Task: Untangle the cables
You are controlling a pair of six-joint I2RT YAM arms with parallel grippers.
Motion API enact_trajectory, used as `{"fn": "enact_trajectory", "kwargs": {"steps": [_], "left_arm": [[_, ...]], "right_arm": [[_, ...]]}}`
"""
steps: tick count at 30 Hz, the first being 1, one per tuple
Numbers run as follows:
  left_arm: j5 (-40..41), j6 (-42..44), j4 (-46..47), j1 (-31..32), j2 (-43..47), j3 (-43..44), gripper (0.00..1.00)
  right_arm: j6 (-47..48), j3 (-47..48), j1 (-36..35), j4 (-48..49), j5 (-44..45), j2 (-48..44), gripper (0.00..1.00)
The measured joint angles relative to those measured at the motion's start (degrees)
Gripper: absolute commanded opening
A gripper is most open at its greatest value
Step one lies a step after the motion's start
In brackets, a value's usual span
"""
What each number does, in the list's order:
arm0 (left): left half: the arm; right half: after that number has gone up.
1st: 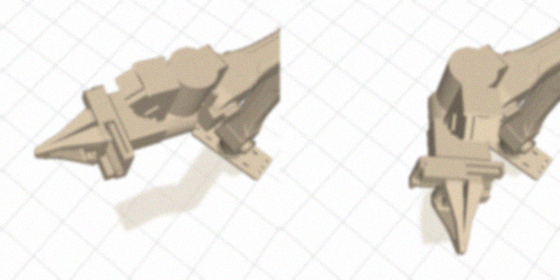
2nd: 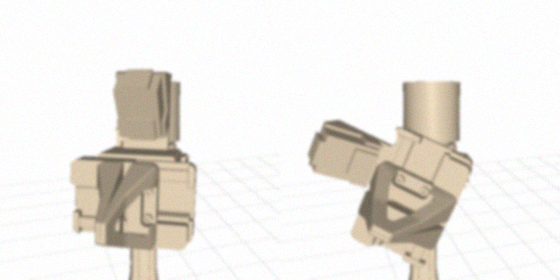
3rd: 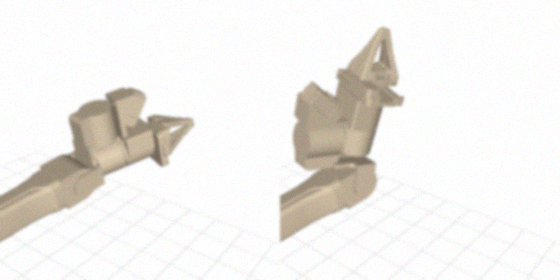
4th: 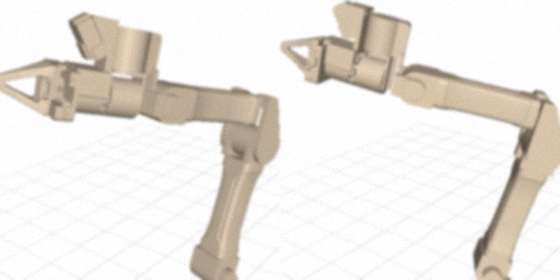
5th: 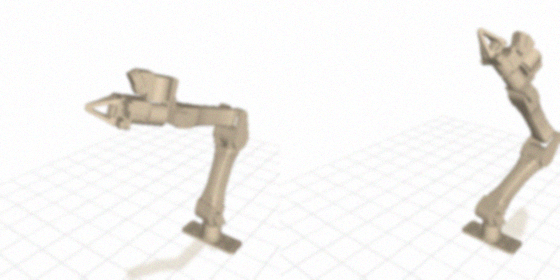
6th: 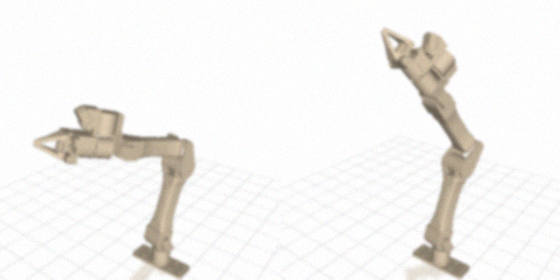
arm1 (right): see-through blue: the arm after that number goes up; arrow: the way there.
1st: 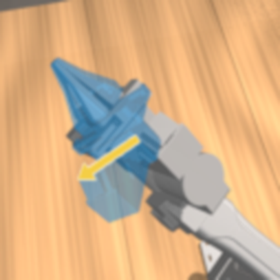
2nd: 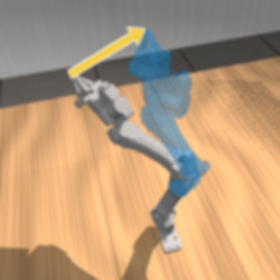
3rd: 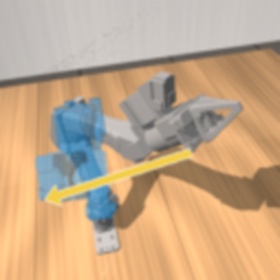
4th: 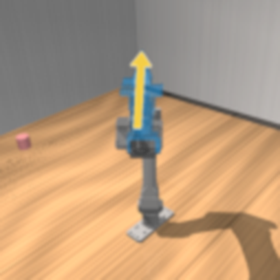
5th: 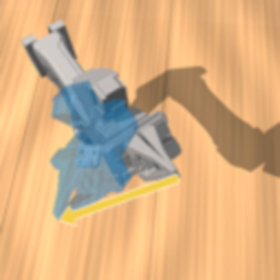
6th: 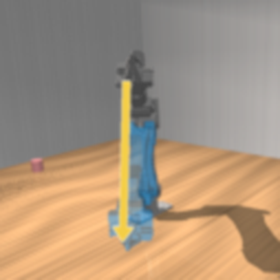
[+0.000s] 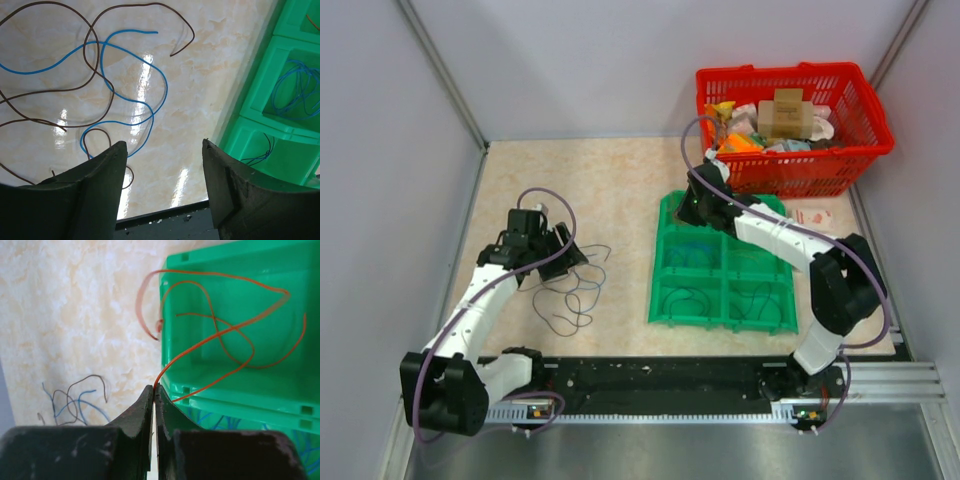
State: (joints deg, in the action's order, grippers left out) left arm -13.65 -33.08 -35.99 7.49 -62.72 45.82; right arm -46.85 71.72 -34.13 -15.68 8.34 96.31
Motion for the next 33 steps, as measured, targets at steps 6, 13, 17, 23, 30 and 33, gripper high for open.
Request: {"fn": "enact_trajectory", "kwargs": {"steps": [6, 13, 17, 23, 30, 33], "left_arm": [[0.0, 0.0, 0.0, 0.0, 0.1, -0.1, 0.66], [0.2, 0.0, 0.0, 0.0, 0.3, -0.2, 0.66], [0.2, 0.0, 0.0, 0.0, 0.3, -0.3, 0.67], [1.2, -0.2, 0.0, 0.0, 0.3, -0.7, 0.84], [2.8, -0.7, 0.5, 0.0, -3.2, -1.4, 0.75], [3.0, -0.8, 1.0, 0.0, -6.3, -1.7, 0.71]], "right_arm": [[-8.6, -0.2, 2.5, 0.2, -5.6, 1.6, 0.00], [-8.6, -0.2, 5.1, -0.2, -1.7, 3.2, 0.00], [-5.3, -0.1, 4.8, -0.4, 3.6, 4.0, 0.00], [1.1, 0.0, 4.6, -1.9, 10.5, 4.7, 0.12], [11.4, -0.1, 4.1, -4.7, 6.8, 3.1, 0.64], [16.9, -0.9, 2.0, -4.5, 2.6, -1.0, 0.73]]}}
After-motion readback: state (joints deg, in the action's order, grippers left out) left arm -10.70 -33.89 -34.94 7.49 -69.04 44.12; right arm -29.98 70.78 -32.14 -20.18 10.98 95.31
